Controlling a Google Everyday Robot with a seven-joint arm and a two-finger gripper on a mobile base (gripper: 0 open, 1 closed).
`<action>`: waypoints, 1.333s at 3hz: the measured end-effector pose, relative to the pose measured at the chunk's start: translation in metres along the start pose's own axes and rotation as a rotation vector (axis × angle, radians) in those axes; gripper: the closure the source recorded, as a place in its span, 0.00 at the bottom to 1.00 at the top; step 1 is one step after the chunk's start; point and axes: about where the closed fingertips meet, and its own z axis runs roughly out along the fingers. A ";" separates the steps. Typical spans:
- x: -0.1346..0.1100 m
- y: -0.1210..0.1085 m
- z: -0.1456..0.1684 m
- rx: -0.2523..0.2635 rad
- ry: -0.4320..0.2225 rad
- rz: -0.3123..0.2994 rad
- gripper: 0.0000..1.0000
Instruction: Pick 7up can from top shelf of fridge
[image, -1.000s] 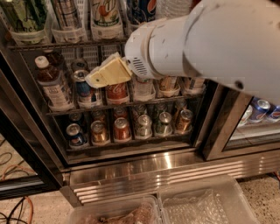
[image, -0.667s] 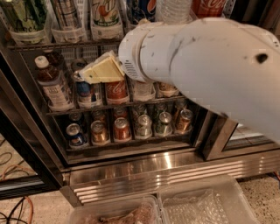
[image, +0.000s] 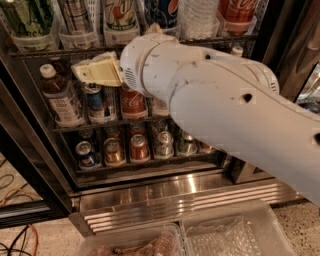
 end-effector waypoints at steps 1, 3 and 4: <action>0.000 0.000 0.000 0.000 0.000 0.000 0.00; -0.008 0.004 -0.004 0.028 -0.057 -0.042 0.00; -0.002 -0.004 -0.011 0.083 -0.095 0.000 0.00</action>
Offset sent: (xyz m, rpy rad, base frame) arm -0.0046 0.0220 0.0086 -0.0551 -0.0978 0.0155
